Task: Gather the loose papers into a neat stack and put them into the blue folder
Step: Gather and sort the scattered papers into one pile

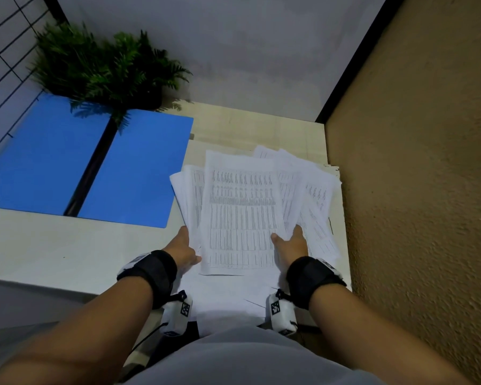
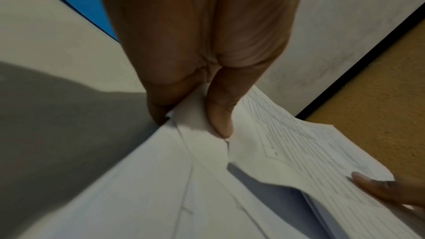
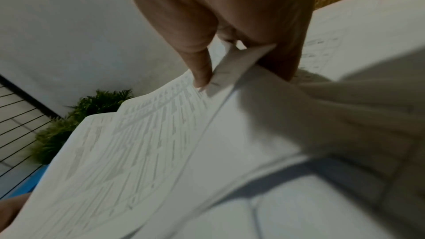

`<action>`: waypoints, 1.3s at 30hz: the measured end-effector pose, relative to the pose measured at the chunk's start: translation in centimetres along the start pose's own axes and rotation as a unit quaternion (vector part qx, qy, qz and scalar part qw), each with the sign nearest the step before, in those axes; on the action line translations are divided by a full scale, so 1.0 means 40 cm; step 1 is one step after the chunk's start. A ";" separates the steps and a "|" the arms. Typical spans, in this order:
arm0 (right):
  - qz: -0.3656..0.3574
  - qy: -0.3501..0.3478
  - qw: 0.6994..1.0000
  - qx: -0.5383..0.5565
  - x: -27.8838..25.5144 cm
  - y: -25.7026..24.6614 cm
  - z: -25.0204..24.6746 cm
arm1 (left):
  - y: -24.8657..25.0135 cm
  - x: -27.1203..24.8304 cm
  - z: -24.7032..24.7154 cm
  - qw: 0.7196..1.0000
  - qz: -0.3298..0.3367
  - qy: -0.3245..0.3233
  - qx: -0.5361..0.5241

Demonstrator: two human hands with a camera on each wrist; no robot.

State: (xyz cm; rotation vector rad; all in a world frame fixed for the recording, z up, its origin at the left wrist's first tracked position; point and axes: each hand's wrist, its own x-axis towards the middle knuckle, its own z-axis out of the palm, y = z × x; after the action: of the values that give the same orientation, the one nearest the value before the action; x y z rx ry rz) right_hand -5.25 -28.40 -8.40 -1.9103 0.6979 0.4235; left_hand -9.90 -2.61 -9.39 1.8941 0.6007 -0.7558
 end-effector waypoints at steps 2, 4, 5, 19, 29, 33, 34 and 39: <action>-0.027 0.027 0.999 0.026 0.011 -0.006 -0.013 | -0.004 0.005 0.003 1.000 -0.009 0.000 -0.030; -0.047 0.035 0.997 0.044 0.022 -0.010 -0.027 | -0.003 0.006 0.008 0.994 -0.019 0.001 -0.105; -0.048 0.027 0.996 0.064 0.026 -0.012 -0.033 | 0.000 0.008 0.010 0.987 -0.025 0.003 -0.156; -0.128 0.061 0.966 -0.219 0.058 -0.045 -0.039 | -0.032 0.043 0.037 0.980 -0.002 0.081 -0.183; -0.021 0.028 0.986 -0.164 0.149 -0.043 -0.165 | -0.041 0.073 0.035 0.977 0.046 0.023 -0.207; 0.042 0.160 0.971 -0.170 0.149 -0.033 -0.127 | -0.022 0.056 0.037 0.974 0.008 0.051 -0.220; 0.046 0.171 0.978 -0.111 0.150 -0.032 -0.115 | -0.027 0.060 0.035 0.974 0.001 0.053 -0.220; 0.021 0.154 0.981 0.120 0.143 -0.043 -0.106 | -0.039 0.088 0.031 0.979 -0.012 0.061 -0.194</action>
State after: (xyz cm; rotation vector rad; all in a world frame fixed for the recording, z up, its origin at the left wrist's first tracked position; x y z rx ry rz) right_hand 0.18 -33.30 -8.68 -1.7500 0.9479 0.0618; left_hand -8.88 -2.82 -13.28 1.5798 0.7883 -0.4960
